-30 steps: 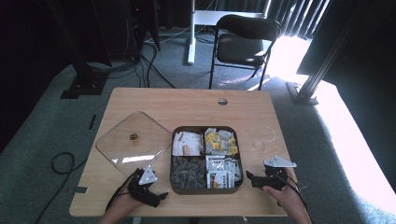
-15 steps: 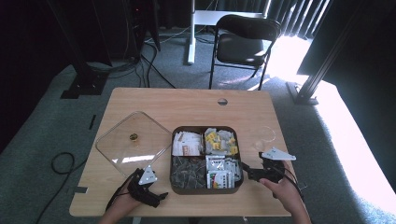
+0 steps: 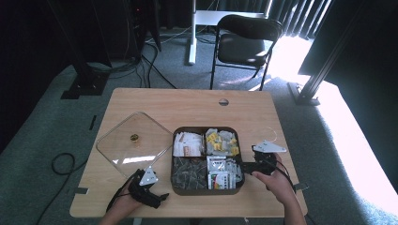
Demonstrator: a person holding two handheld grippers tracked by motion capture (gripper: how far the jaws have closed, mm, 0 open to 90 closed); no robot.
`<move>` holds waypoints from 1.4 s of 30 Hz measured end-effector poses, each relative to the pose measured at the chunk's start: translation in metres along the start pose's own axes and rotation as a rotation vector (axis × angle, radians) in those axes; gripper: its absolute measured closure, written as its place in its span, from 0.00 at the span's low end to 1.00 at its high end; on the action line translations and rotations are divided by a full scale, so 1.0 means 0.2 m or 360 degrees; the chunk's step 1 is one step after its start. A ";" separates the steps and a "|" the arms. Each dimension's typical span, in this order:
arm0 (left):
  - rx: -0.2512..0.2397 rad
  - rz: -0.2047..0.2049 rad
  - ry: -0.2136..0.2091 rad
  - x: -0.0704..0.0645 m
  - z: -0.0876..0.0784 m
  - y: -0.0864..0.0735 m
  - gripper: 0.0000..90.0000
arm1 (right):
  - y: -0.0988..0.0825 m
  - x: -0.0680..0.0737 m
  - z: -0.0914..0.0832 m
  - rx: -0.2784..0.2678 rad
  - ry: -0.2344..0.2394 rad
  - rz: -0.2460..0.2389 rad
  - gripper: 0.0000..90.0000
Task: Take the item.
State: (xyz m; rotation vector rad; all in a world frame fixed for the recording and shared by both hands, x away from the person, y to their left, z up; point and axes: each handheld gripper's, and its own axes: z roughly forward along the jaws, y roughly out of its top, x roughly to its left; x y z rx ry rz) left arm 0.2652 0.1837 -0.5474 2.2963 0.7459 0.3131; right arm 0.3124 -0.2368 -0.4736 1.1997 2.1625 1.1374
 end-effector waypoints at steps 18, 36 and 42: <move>0.0000 0.0001 0.0001 0.00 0.00 0.00 0.01 | 0.10 0.04 0.14 -0.0038 0.0046 -0.0166 0.46; 0.0000 0.0000 0.0000 0.00 0.00 0.00 0.01 | 0.11 0.03 0.31 0.0072 0.0084 -0.0199 0.54; 0.0000 0.0000 0.0000 0.00 0.00 0.00 0.01 | 0.12 0.03 0.35 0.0117 0.0089 -0.0254 0.52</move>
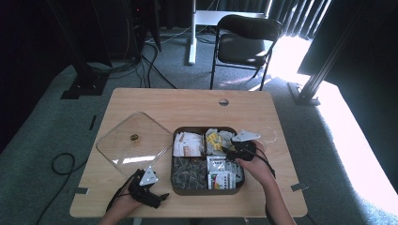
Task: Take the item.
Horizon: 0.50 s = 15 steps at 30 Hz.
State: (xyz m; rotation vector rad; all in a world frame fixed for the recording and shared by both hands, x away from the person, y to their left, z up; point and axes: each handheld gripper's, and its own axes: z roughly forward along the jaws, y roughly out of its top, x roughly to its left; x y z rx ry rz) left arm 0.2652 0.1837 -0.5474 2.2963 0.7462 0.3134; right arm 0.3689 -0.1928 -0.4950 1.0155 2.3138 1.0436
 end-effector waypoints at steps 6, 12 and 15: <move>0.0000 0.0000 0.0000 0.00 0.00 0.00 0.01 | -0.01 0.00 0.04 0.0066 0.0035 -0.0012 0.58; 0.0000 0.0000 -0.0001 0.00 0.00 0.00 0.01 | -0.01 -0.01 0.06 0.0072 0.0033 0.0031 0.69; 0.0000 0.0001 -0.0001 0.00 0.00 0.00 0.01 | -0.01 -0.02 0.06 0.0080 0.0037 0.0053 0.83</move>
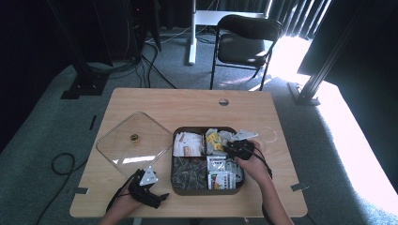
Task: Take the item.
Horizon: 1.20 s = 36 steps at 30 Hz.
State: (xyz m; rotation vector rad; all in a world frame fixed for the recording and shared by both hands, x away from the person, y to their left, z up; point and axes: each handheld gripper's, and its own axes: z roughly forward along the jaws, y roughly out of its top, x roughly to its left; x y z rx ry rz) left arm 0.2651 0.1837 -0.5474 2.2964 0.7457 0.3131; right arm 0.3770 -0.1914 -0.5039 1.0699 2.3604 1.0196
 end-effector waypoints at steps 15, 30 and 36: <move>-0.0001 -0.0001 0.0001 0.00 0.00 0.00 0.01 | 0.02 0.00 -0.08 -0.0033 0.0049 0.0046 0.98; 0.0000 -0.0001 0.0002 0.00 0.00 0.00 0.01 | 0.10 0.01 -0.23 -0.0219 0.0099 0.0054 0.98; -0.0001 0.0000 0.0004 0.00 0.00 0.00 0.01 | 0.13 0.01 -0.28 -0.0257 0.0101 0.0042 0.98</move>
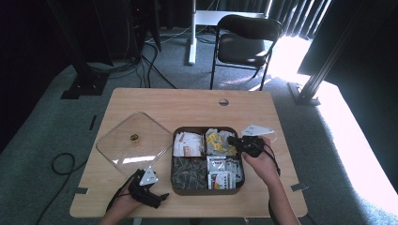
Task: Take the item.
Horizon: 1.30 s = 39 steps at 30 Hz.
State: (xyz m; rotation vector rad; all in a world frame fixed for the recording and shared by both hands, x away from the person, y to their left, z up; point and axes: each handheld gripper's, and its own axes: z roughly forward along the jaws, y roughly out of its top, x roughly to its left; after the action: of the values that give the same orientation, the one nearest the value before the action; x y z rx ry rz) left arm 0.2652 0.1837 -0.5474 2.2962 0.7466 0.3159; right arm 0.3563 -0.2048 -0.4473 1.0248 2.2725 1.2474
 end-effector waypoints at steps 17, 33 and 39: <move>0.0001 0.0000 -0.0002 0.00 0.00 0.00 0.01 | 0.06 -0.07 -0.11 -0.0096 -0.0053 0.0025 0.98; 0.0001 -0.0002 -0.0003 0.00 0.00 0.00 0.01 | 0.02 -0.22 -0.23 -0.0134 -0.0158 0.0097 0.98; 0.0000 0.0000 -0.0001 0.00 0.00 0.00 0.01 | 0.00 -0.28 -0.28 -0.0146 -0.0201 0.0127 0.98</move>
State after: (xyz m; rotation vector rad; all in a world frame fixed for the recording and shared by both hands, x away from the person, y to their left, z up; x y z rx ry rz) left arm 0.2653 0.1838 -0.5474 2.2962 0.7463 0.3149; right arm 0.3612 -0.2786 -0.4184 1.1373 2.0789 1.2681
